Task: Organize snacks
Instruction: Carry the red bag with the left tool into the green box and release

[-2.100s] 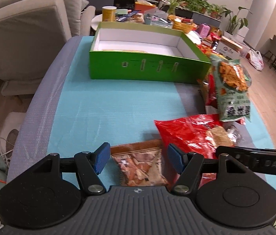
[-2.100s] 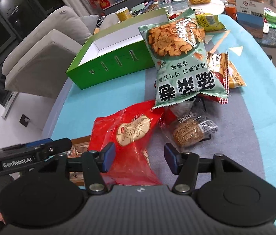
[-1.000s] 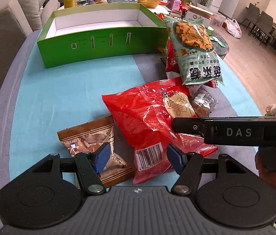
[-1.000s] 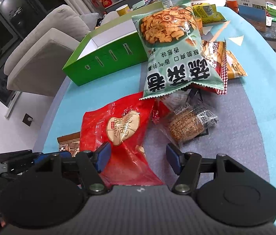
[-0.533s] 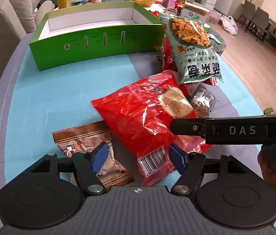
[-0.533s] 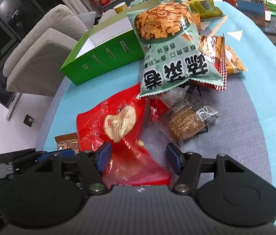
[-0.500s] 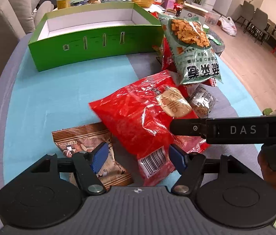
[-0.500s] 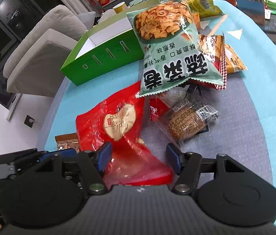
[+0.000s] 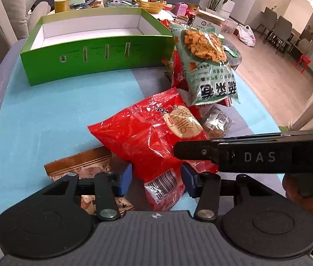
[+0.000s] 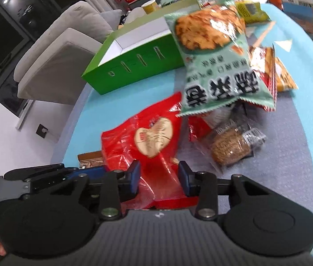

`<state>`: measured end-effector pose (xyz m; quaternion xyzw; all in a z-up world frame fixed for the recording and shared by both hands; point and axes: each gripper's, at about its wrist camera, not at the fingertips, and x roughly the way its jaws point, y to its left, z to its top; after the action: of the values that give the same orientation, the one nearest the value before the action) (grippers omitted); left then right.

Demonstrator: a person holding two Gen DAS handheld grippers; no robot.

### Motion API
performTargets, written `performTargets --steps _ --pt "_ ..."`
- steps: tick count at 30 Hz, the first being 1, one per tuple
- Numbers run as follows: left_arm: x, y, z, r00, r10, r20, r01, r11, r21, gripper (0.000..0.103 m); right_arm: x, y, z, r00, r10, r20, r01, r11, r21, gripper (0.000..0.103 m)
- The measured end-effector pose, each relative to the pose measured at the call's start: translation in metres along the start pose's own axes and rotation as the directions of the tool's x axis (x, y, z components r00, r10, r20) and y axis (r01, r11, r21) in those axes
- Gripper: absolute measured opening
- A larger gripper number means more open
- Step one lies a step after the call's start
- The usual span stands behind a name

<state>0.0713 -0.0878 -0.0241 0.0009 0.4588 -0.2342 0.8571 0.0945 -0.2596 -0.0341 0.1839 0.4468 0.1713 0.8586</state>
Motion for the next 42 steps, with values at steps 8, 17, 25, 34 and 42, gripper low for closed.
performTargets --steps 8,17,25,34,42 --pt "-0.009 0.005 0.009 1.0 0.017 0.023 -0.017 1.0 0.012 0.043 0.001 0.001 0.013 1.0 0.021 -0.001 -0.021 0.999 0.025 0.062" --pt "0.002 0.014 0.009 1.0 0.019 -0.007 -0.02 0.999 -0.046 0.067 0.019 -0.011 0.017 0.999 0.015 -0.04 -0.013 0.999 0.047 0.095" --pt "0.013 0.012 0.014 0.999 -0.028 0.021 0.029 0.998 -0.052 0.054 0.021 0.0 0.025 0.997 0.053 -0.048 -0.05 0.997 0.054 0.074" --pt "-0.018 0.007 0.037 0.991 -0.015 0.133 0.016 1.0 -0.004 0.045 -0.001 0.015 0.043 0.995 0.095 0.019 -0.096 0.994 0.043 0.071" --pt "-0.038 0.014 0.074 0.972 0.029 0.231 -0.031 1.0 0.004 0.047 -0.004 0.034 0.082 0.982 0.172 0.073 -0.175 0.984 0.041 0.071"
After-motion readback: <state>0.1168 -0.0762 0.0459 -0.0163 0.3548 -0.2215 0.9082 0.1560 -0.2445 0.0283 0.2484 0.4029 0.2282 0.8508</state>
